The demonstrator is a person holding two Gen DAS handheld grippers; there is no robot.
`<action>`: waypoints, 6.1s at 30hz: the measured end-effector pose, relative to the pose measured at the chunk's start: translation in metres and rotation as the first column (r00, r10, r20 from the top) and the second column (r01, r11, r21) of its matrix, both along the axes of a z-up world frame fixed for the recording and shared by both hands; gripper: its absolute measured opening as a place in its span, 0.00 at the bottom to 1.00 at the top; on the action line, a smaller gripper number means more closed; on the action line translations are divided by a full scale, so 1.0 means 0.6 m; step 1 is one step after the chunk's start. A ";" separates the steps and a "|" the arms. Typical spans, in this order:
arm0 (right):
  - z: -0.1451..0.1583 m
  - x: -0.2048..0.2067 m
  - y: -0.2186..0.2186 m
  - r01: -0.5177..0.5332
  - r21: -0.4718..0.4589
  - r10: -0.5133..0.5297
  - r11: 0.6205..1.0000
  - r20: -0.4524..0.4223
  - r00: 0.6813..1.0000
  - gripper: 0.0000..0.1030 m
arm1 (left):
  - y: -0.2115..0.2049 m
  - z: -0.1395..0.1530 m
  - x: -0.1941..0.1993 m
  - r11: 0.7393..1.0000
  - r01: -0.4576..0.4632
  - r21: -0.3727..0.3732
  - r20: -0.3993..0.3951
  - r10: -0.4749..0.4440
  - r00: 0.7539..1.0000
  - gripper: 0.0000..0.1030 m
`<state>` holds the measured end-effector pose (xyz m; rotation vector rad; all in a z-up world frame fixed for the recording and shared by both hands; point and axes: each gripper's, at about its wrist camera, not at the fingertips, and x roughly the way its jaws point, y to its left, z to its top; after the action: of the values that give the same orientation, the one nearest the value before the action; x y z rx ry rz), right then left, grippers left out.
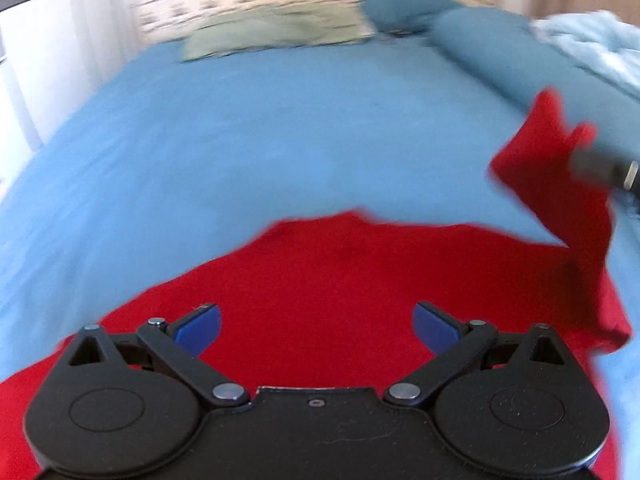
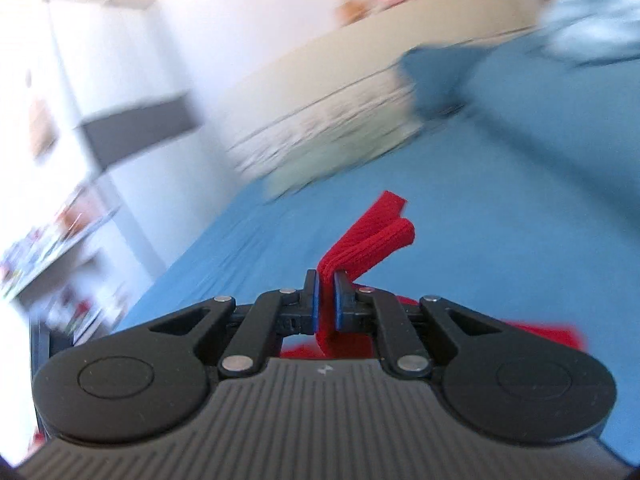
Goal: Fold small clothes
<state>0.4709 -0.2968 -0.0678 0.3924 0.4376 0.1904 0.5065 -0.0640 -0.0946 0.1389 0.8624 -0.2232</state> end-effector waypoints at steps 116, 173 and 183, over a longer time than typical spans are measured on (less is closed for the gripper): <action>0.026 -0.172 0.112 0.012 -0.235 -0.028 0.972 -0.064 0.998 1.00 | 0.465 0.098 -0.303 0.845 -0.344 -0.408 0.205 0.452 0.868 1.00; -0.042 -0.147 0.046 0.125 -0.244 -0.152 0.962 -0.097 0.984 1.00 | 0.049 0.062 -0.036 0.901 -0.037 -0.432 0.167 0.120 0.979 0.06; -0.090 -0.167 -0.050 0.169 -0.252 -0.214 0.953 -0.163 0.963 1.00 | -0.083 -0.090 -0.076 0.959 0.072 -0.273 0.004 -0.073 0.997 0.15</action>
<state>0.3704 -0.3266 -0.1216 0.2170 0.5990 -0.0907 0.4606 -0.1139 -0.1484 -0.0889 0.8248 -0.4092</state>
